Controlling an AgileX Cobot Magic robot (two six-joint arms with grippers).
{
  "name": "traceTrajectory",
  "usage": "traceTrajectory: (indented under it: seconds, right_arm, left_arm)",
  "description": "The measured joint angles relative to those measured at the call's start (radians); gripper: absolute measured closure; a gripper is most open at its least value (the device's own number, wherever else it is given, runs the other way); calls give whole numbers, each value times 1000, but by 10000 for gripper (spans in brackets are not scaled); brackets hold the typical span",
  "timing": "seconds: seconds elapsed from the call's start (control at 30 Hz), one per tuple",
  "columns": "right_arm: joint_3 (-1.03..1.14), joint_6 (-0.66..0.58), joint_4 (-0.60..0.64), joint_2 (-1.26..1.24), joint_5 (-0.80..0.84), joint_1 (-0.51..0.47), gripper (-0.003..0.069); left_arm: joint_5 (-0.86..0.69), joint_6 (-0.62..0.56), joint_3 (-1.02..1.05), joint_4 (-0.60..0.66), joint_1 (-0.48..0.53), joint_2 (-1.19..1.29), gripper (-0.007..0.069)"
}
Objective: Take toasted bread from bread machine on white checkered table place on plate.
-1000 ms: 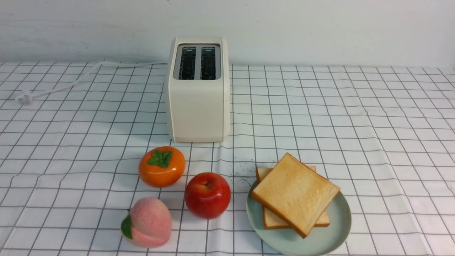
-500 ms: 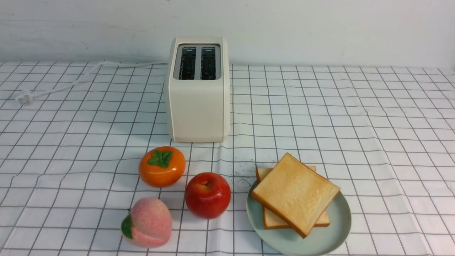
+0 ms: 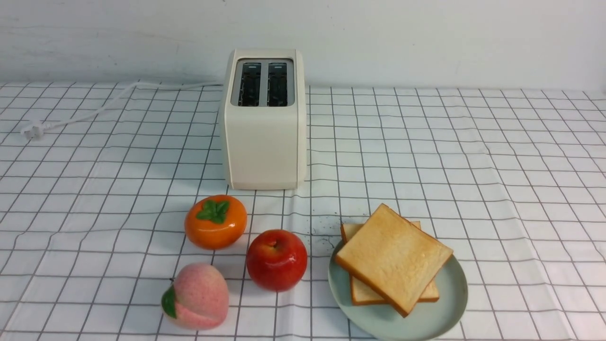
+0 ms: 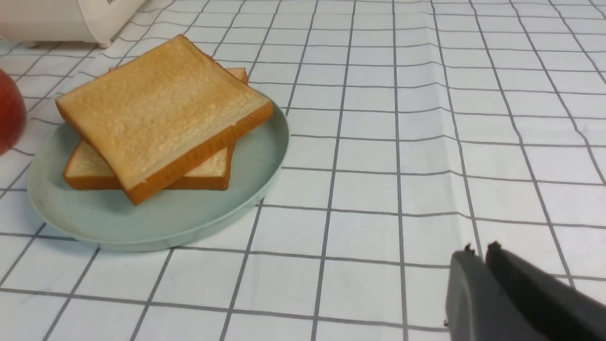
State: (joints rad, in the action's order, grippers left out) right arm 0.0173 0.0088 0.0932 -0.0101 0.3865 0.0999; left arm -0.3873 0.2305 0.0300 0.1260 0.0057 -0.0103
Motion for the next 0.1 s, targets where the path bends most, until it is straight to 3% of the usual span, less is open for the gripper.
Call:
traceTrajectory:
  seconds: [0.1]
  right_arm:
    - [0, 0, 0, 0, 0, 0, 610]
  left_arm:
    - [0, 0, 0, 0, 0, 0, 634]
